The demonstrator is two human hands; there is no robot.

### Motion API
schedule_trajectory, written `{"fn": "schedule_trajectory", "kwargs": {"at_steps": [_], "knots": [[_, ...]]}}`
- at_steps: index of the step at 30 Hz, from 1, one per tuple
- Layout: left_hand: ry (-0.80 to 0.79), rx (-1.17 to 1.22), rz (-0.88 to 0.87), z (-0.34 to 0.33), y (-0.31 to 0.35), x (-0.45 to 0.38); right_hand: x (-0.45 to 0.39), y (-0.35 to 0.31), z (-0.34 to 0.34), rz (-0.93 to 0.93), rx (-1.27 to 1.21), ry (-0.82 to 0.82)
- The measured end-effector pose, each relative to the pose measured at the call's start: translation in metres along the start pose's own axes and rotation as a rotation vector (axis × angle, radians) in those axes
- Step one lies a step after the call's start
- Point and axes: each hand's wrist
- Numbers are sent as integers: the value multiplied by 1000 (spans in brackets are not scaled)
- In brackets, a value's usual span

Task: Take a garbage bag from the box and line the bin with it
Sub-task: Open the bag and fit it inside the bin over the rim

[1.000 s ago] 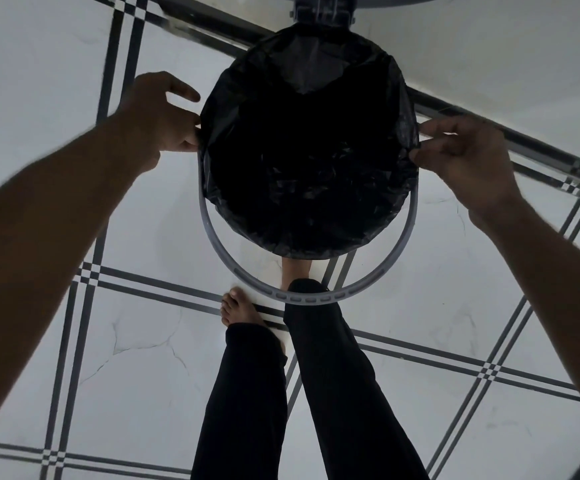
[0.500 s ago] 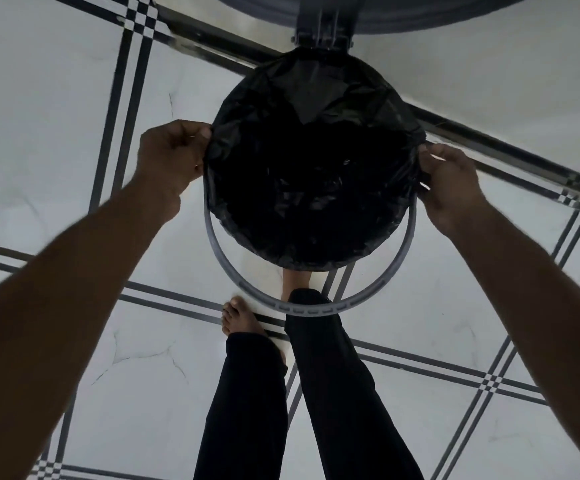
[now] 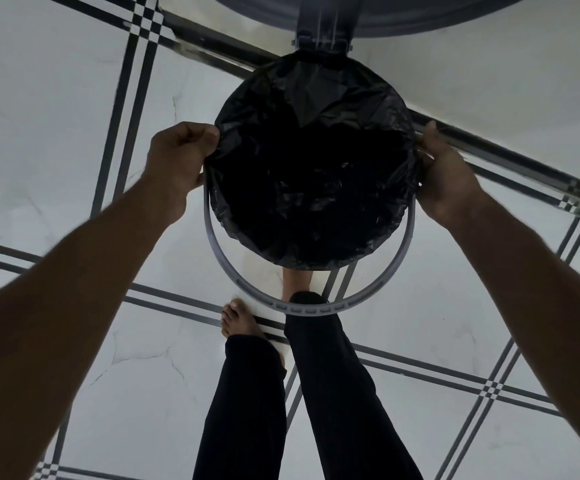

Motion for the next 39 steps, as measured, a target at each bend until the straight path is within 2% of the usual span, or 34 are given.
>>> {"fn": "schedule_trajectory", "kwargs": {"at_steps": [4,12,17,22,24,27,29,31,33,35,39], "knots": [[29,-58,-66,-1,3,-7,3,-2,-1,55,10,-60],[29,-64,-100,-2,3,-9,16,1,2,158,53,41],[70,-8,-112,-9,3,-3,19,-9,0,235,206,75],[123,22,-96,-10,4,3,21,-3,3,327,494,159],[167,-79,-111,-8,0,8,25,1,5,422,616,267],[192,-204,-155,-8,-10,21,42,6,-5,727,803,435],[143,-229,-177,-7,-15,28,57,7,-28,836,866,345],[95,-250,-189,-6,-17,30,63,8,-58,686,886,105],[95,-238,-185,-3,-21,25,51,20,-87,402,960,-175],[97,-222,-201,-2,-25,19,21,37,-109,168,1042,-369],[94,-207,-266,-1,-34,11,-42,68,-139,-74,1194,-375]]}}
Point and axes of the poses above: each hand's wrist, its own x-axis away from the middle knuckle, its own z-axis out of the back of the hand, y = z × x, and after that the axes turned 6 degrees about -y, right-handed
